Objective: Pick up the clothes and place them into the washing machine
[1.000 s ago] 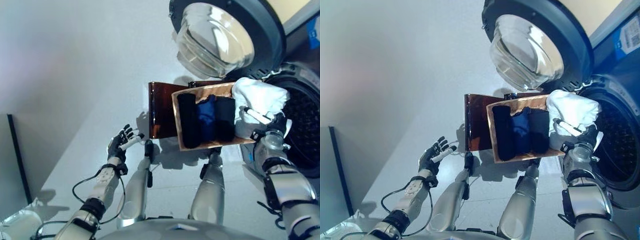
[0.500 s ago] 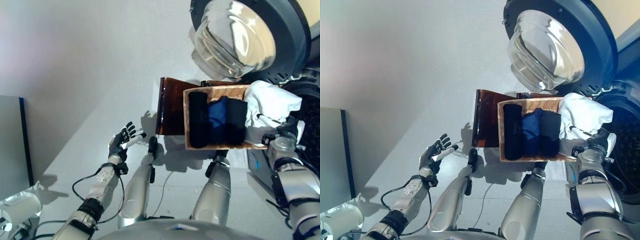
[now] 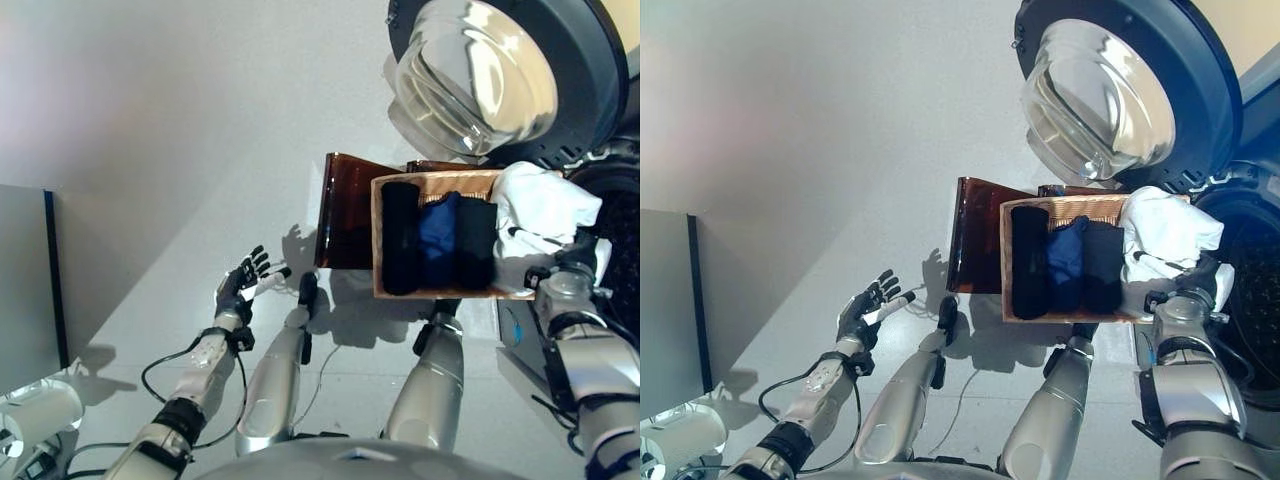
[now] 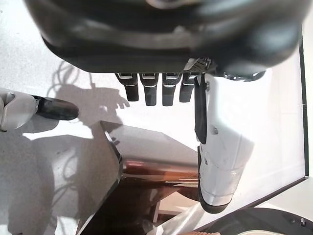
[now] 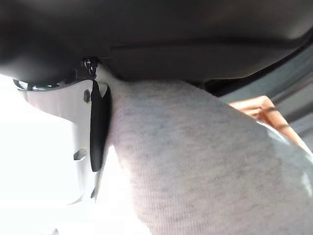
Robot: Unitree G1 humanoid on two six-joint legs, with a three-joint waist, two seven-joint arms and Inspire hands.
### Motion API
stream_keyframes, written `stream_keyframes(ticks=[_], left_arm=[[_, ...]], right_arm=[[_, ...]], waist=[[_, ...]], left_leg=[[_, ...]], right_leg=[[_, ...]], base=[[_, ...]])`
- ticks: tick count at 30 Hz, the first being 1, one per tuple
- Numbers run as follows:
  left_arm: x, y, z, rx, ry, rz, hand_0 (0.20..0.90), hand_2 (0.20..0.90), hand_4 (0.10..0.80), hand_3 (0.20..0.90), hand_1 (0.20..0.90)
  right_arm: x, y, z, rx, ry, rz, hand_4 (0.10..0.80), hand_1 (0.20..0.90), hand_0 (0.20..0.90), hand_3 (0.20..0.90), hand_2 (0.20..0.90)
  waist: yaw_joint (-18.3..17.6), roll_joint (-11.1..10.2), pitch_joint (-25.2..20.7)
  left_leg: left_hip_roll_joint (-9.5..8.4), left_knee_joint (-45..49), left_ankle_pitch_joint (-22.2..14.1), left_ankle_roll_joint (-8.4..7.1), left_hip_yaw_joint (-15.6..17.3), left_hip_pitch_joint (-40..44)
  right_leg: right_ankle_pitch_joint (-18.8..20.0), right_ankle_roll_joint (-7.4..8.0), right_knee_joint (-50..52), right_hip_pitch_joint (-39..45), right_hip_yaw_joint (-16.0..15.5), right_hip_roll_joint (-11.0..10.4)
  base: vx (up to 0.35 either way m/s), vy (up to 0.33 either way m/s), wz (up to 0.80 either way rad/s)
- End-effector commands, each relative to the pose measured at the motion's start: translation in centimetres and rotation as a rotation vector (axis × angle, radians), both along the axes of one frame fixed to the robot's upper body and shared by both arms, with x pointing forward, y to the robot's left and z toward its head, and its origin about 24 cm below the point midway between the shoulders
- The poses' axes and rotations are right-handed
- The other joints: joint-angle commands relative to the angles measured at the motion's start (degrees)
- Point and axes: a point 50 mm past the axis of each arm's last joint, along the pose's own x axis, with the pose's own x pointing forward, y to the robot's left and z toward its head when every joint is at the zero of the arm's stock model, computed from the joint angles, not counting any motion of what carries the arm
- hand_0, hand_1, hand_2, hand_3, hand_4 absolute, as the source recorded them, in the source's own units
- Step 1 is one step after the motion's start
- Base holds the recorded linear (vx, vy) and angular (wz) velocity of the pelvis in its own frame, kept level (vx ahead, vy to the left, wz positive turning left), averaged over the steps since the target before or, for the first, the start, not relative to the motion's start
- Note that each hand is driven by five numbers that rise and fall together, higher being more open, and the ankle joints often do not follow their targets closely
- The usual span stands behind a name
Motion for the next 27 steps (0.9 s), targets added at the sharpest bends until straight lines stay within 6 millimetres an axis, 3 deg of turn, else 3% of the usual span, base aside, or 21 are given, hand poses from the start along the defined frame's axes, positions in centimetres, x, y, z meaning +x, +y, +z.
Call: stream_keyframes(ticks=[1,2,6,7,8,12,14,18,23,27], left_arm=[[-0.3,3.4,0.5,0.053,-0.039,0.133,0.900,0.900,0.800,0.900,0.900],[-0.4,3.4,0.5,0.053,-0.038,0.133,0.900,0.900,0.800,0.900,0.900],[-0.3,2.7,0.1,-0.014,-0.018,0.187,0.900,0.900,0.800,0.900,0.900],[-0.3,2.7,0.1,-0.013,-0.018,0.187,0.900,0.900,0.800,0.900,0.900],[-0.6,2.3,-0.1,-0.052,-0.006,0.191,0.900,0.900,0.800,0.900,0.900],[-1.0,1.9,-0.4,-0.082,0.012,0.182,0.900,0.900,0.800,0.900,0.900],[-1.1,1.2,-0.8,-0.105,0.032,0.168,0.900,0.900,0.800,0.900,0.900],[-1.3,0.8,-1.0,-0.121,0.042,0.163,0.900,0.900,0.800,0.900,0.900],[-1.5,0.7,-1.2,-0.113,0.051,0.149,0.900,0.900,0.800,0.900,0.900],[-1.5,0.4,-1.2,-0.106,0.051,0.124,0.900,0.900,0.800,0.900,0.900]], right_arm=[[-1.0,0.0,-0.4,0.157,-0.287,-0.132,0.300,0.200,0.200,0.200,0.200],[-1.0,0.0,-0.4,0.157,-0.286,-0.132,0.300,0.200,0.200,0.200,0.200],[-1.9,0.9,-1.7,0.432,-0.629,-0.305,0.300,0.200,0.200,0.200,0.200],[-2.0,0.9,-1.7,0.434,-0.631,-0.305,0.300,0.200,0.200,0.200,0.200],[-1.9,1.3,-1.8,0.565,-0.812,-0.376,0.300,0.200,0.200,0.200,0.200],[-2.0,1.2,-1.7,0.666,-0.989,-0.457,0.300,0.200,0.200,0.200,0.200],[-1.3,1.5,-0.5,0.721,-1.143,-0.488,0.300,0.200,0.200,0.200,0.200],[-1.2,1.0,0.3,0.723,-1.217,-0.522,0.300,0.200,0.200,0.200,0.200],[-0.4,-1.1,4.2,0.719,-1.401,-0.614,0.300,0.200,0.200,0.200,0.200],[-0.7,-2.8,6.3,0.683,-1.441,-0.641,0.300,0.200,0.200,0.200,0.200]], waist=[[-1.9,-2.5,-2.5],[-1.8,-2.4,-2.4],[-4.5,-2.9,-2.8],[-4.5,-3.1,-2.9],[-5.1,-2.7,-2.9],[-5.4,-2.2,-3.2],[-5.9,-1.8,-3.4],[-6.1,-1.4,-3.5],[-5.4,-0.1,-3.7],[-5.1,0.4,-3.8]], left_leg=[[4.33,2.9,-5.3,-2.67,-0.3,3.8],[4.51,3.0,-5.7,-2.72,-0.2,4.0],[5.15,3.3,-6.7,-3.13,0.4,5.4],[4.89,3.1,-6.1,-3.06,0.4,5.2],[5.18,3.3,-7.0,-3.24,0.8,5.9],[4.95,3.1,-6.8,-3.29,1.2,6.4],[4.60,3.3,-6.9,-3.31,1.5,6.7],[4.44,3.5,-7.2,-3.32,1.8,7.0],[4.38,5.4,-8.5,-3.38,1.8,6.4],[3.92,6.6,-8.4,-3.44,1.7,5.2]], right_leg=[[5.9,1.82,-1.3,1.6,3.8,-2.4],[5.4,1.80,-0.9,1.7,3.8,-2.3],[5.2,1.84,-1.1,1.9,4.5,-1.7],[5.9,1.86,-1.7,1.9,4.5,-1.9],[5.1,1.90,-1.4,2.1,4.8,-1.5],[5.5,1.99,-1.9,2.2,5.3,-1.7],[5.5,1.99,-1.9,2.1,5.7,-1.8],[5.2,1.97,-1.6,1.9,6.2,-1.8],[3.2,2.03,1.0,1.1,6.8,-2.0],[3.1,1.94,2.1,0.3,7.3,-2.3]], base=[[0.048,0.023,-0.03],[0.045,0.019,-0.10],[0.029,0.005,-0.15],[0.030,0.006,-0.15],[-0.004,0.016,-0.17],[0.029,0.040,-0.20],[0.009,0.042,-0.17],[0.014,0.019,-0.05],[-0.001,-0.001,-0.03],[-0.010,-0.003,-0.04]])
